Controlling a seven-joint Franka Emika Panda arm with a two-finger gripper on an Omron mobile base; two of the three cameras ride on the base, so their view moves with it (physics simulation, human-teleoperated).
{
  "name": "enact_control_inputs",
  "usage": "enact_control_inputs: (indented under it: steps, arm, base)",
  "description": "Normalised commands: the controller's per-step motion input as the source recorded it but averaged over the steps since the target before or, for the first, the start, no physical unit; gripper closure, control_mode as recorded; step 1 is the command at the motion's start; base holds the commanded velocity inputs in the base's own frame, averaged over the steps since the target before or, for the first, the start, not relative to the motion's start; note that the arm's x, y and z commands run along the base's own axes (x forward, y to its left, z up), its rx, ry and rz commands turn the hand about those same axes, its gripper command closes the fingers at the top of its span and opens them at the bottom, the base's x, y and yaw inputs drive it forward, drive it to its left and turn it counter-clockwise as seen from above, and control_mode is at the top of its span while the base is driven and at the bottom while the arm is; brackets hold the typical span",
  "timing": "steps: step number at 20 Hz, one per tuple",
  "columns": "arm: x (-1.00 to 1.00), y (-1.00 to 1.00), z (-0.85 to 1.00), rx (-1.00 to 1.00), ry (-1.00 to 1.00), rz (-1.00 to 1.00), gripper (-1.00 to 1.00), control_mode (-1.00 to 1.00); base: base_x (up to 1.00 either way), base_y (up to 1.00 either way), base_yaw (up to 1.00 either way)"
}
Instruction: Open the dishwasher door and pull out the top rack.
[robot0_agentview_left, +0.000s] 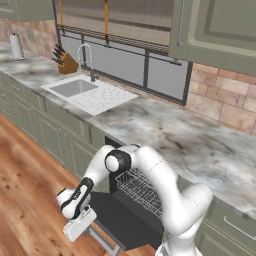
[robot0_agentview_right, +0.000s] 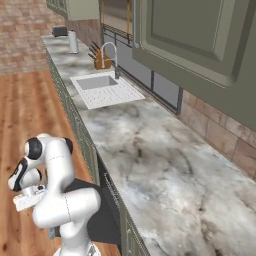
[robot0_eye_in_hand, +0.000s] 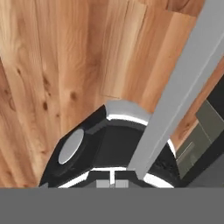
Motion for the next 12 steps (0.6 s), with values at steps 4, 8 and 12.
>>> enact_control_inputs:
  steps: [4, 8, 12]
  arm:
    - [-0.38, 0.11, 1.0, 0.0, -0.09, 0.0, -1.0, -1.0]
    - [-0.11, -0.44, 0.94, -0.06, -0.08, 0.09, -1.0, -1.0]
    - [-0.26, -0.87, 0.85, -0.17, -0.01, 0.15, -1.0, -1.0]
  base:
    - [0.0, 0.0, 0.0]
    - [0.0, 0.0, 0.0]
    - [0.0, 0.0, 0.0]
